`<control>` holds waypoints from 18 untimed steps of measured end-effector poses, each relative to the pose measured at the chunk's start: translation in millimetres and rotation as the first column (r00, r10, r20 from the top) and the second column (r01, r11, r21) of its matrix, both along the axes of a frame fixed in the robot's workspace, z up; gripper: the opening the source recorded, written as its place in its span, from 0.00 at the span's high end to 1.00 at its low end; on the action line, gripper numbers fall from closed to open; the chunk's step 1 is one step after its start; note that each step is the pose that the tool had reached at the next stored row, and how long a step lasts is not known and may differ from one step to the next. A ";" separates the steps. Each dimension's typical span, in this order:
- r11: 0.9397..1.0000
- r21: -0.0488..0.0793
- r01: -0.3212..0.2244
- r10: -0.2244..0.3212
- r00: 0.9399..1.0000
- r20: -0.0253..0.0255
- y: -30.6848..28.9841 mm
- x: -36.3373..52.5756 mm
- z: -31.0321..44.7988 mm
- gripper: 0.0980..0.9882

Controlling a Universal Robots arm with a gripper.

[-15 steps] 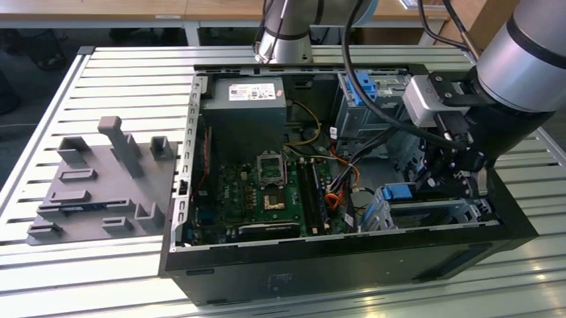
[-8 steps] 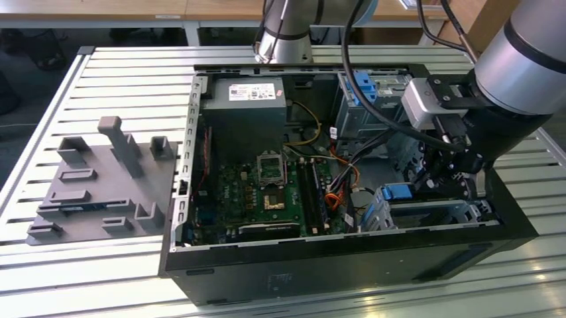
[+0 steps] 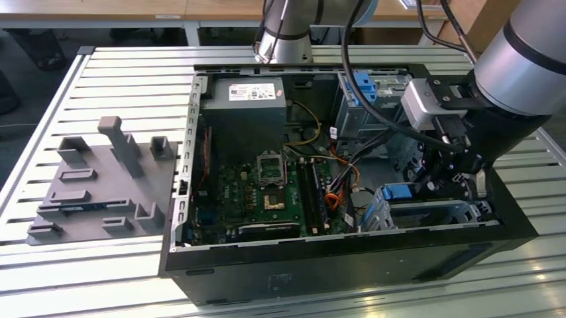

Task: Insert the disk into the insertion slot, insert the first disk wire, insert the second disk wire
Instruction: 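Insert the second disk wire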

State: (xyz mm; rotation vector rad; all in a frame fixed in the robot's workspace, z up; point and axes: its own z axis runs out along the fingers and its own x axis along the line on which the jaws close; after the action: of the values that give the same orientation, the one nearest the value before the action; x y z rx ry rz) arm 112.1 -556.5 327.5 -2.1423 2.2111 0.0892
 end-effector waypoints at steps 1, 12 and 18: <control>1.000 0.000 0.000 0.000 1.000 0.000 0.0 0.0 0.2 0.86; 1.000 0.000 0.000 0.000 1.000 -0.007 0.0 0.1 14.3 0.86; 1.000 0.000 0.000 0.000 1.000 -0.012 0.0 0.2 18.7 0.99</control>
State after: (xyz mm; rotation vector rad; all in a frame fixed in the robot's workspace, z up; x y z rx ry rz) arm 112.3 -556.5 346.2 -2.1473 2.2174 0.1016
